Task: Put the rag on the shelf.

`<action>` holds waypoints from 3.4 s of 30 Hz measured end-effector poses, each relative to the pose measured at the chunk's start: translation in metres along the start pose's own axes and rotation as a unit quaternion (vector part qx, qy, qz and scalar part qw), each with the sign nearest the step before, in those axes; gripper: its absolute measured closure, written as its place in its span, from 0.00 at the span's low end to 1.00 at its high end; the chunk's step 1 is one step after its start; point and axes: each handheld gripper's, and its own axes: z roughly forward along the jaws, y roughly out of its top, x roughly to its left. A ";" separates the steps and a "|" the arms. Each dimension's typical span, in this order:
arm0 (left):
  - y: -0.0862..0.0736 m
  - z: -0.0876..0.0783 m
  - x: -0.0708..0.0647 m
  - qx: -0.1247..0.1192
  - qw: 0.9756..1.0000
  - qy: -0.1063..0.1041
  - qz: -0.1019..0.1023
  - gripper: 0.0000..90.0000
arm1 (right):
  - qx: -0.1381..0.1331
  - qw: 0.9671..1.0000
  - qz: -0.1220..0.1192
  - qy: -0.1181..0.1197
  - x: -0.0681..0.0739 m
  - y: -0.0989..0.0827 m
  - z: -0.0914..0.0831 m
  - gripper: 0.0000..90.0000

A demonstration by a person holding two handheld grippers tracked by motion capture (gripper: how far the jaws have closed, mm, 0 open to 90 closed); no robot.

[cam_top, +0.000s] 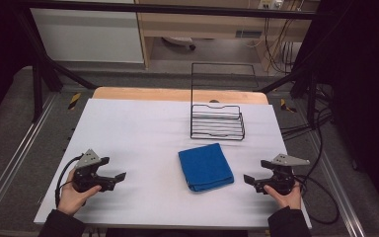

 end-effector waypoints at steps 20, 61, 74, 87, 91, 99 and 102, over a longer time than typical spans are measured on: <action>-0.002 0.001 0.002 0.004 1.000 -0.003 -0.007 0.09 | 0.019 0.999 -0.032 0.023 0.035 0.014 0.019 0.04; -0.002 0.003 0.004 0.008 1.000 -0.003 -0.018 0.13 | 0.114 0.983 -0.133 0.058 0.140 0.020 0.113 0.60; -0.003 0.003 0.004 0.011 1.000 -0.004 -0.020 0.13 | 0.116 0.980 -0.155 0.056 0.140 0.021 0.109 0.95; -0.003 0.003 0.004 0.011 1.000 -0.005 -0.024 0.13 | 0.129 0.969 -0.174 0.122 0.140 0.028 0.086 0.96; -0.003 0.003 0.004 0.011 1.000 -0.005 -0.025 0.13 | 0.137 0.965 -0.183 0.132 0.136 0.022 0.072 0.96; 0.001 0.004 -0.001 0.018 1.000 -0.005 -0.024 0.14 | 0.132 0.966 -0.162 0.153 0.129 0.017 0.069 0.70; 0.004 0.006 -0.005 0.022 0.999 -0.003 -0.027 0.14 | 0.101 0.973 -0.149 0.143 0.126 0.025 0.063 0.54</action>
